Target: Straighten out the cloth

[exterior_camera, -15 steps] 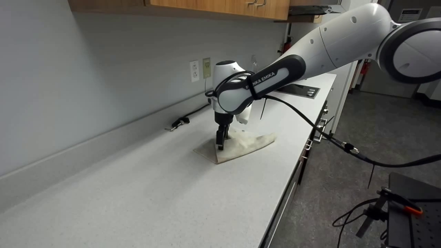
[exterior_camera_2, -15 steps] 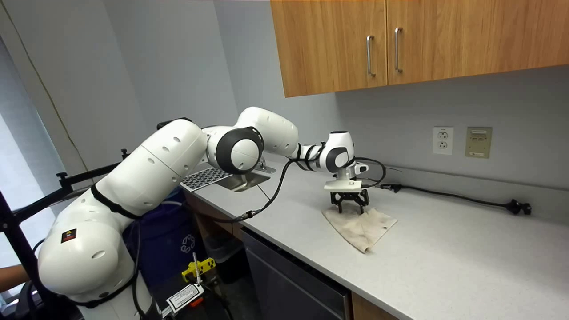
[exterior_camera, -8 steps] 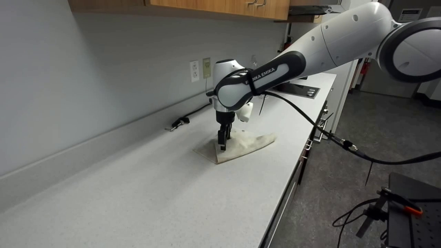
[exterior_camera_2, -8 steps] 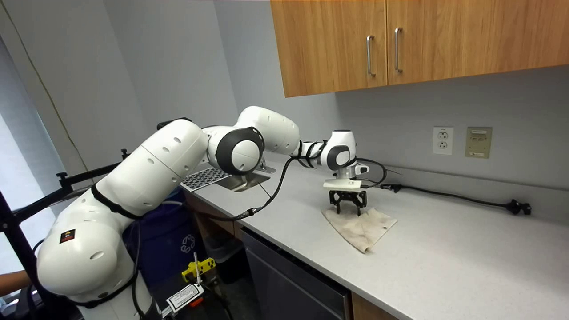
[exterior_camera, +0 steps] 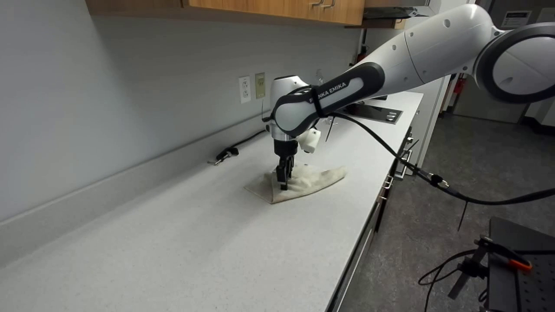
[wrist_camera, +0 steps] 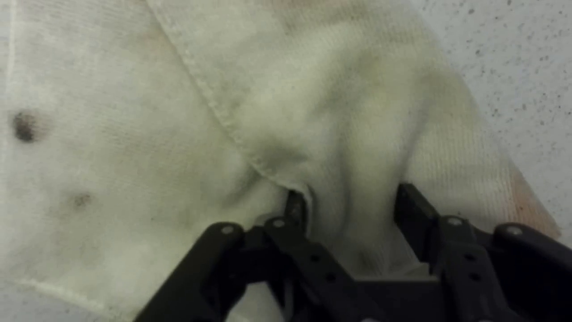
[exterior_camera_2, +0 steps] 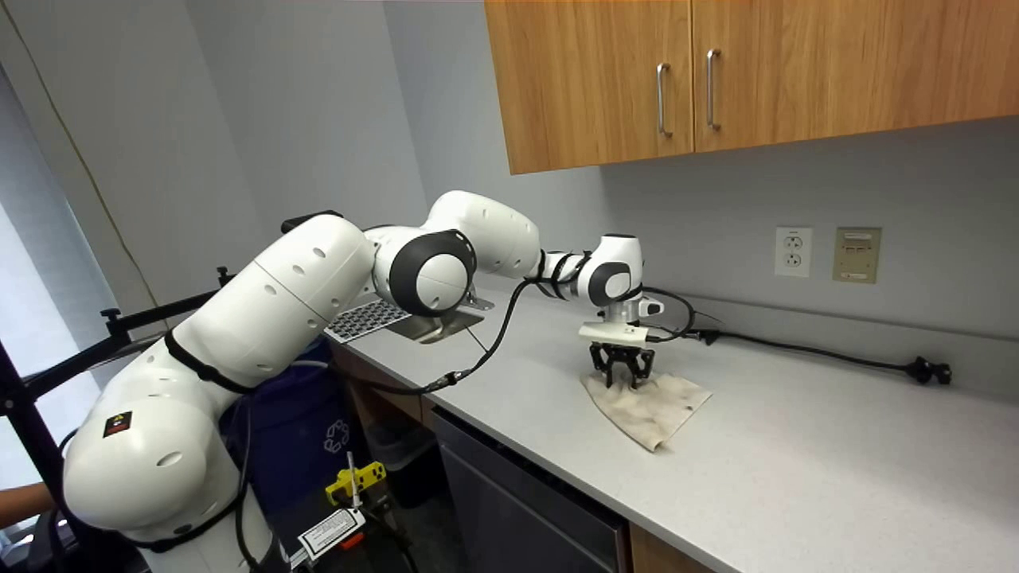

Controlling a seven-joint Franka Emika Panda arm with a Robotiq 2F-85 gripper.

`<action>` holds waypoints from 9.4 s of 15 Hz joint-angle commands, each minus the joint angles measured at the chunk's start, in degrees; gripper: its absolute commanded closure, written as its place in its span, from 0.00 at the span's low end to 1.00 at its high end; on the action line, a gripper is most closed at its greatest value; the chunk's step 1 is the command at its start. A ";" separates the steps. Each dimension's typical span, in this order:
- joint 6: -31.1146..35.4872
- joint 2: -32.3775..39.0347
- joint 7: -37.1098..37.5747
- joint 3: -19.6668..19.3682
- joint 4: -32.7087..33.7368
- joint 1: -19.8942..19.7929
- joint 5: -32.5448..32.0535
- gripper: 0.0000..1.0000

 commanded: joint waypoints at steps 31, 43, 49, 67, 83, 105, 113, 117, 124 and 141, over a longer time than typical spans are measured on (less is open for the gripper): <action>-2.50 -7.68 -3.51 3.82 -9.96 -2.21 5.70 0.00; -2.62 -20.29 -4.90 5.10 -26.37 -3.26 8.50 0.00; 2.58 -19.27 -5.24 3.47 -26.37 -3.84 7.10 0.02; 5.83 -2.82 -5.44 2.83 -5.33 -5.00 7.15 0.12; -0.59 0.05 -3.79 5.24 -0.25 -6.05 11.46 0.12; 3.19 -14.82 -2.55 3.52 -20.64 -1.65 7.61 0.14; 6.76 -20.93 -1.78 3.21 -32.43 -3.36 9.54 0.14; 8.66 -21.78 -1.46 3.43 -36.97 -3.83 11.15 0.14; 8.88 -24.05 0.24 3.51 -42.40 -3.68 11.61 0.14; 11.41 -36.02 7.59 2.19 -54.48 -0.40 10.38 0.17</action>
